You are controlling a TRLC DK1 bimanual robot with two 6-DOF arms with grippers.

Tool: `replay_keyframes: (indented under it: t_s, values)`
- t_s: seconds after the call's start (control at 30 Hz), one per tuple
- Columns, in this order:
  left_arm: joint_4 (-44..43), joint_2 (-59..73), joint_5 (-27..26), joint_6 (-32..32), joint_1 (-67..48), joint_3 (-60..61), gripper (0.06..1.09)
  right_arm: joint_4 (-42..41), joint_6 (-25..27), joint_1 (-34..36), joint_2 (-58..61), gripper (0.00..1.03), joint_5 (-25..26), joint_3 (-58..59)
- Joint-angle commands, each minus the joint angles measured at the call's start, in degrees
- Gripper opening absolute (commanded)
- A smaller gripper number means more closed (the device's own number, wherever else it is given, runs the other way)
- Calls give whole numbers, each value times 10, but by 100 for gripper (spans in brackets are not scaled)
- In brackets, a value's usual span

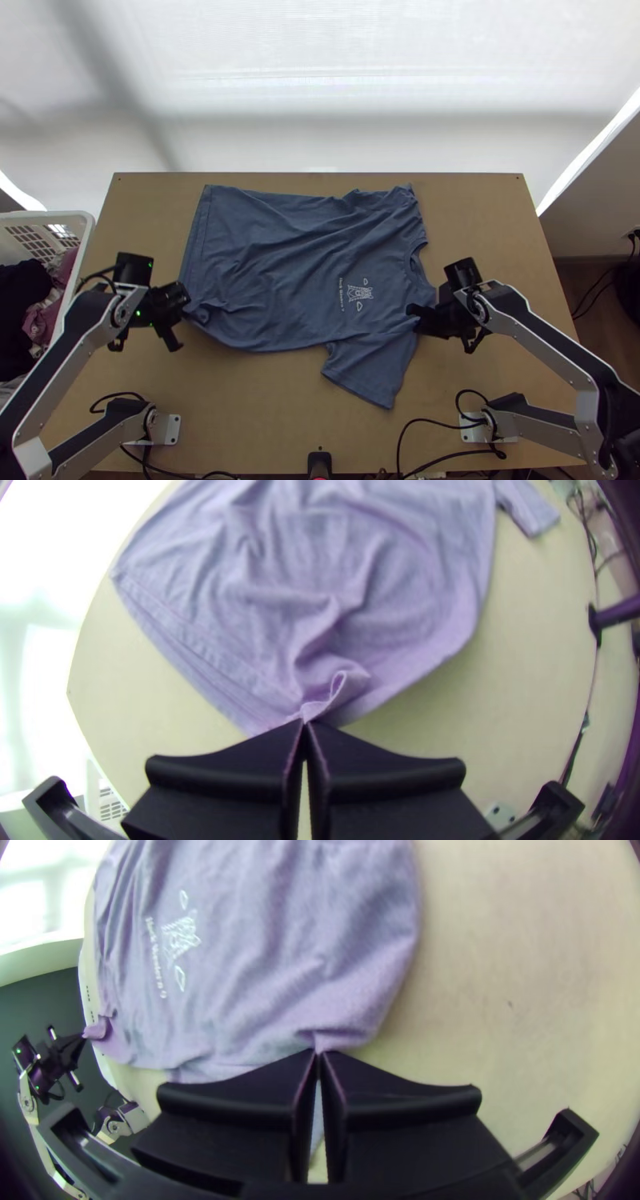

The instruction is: Fold the t-shirt

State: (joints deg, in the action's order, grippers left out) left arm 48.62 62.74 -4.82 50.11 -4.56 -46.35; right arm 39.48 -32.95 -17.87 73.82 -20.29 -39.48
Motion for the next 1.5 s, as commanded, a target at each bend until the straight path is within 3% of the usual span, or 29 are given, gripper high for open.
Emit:
replay_keyframes:
  t_s: [0.0,0.23,0.47,0.77,1.0,1.2,1.3,1.47]
  values:
    - [-3,28,-34,-110,14,-62,10,-7,12,6,-41,3,23,-53]
    - [-85,46,-67,-299,21,-112,10,-36,65,24,-52,3,82,-156]
    - [-161,66,-63,-403,41,-159,10,-52,90,75,-5,3,105,-293]
    - [-171,152,19,-515,32,-376,10,-52,110,92,99,3,125,-510]
    - [-114,267,25,-543,42,-631,10,-53,144,91,201,3,149,-724]
    - [-120,328,83,-586,53,-819,10,-65,190,92,270,3,200,-925]
    - [-174,310,111,-590,51,-837,10,-129,218,91,251,3,220,-930]
    - [-205,259,148,-585,42,-834,10,-149,218,91,185,3,229,-921]
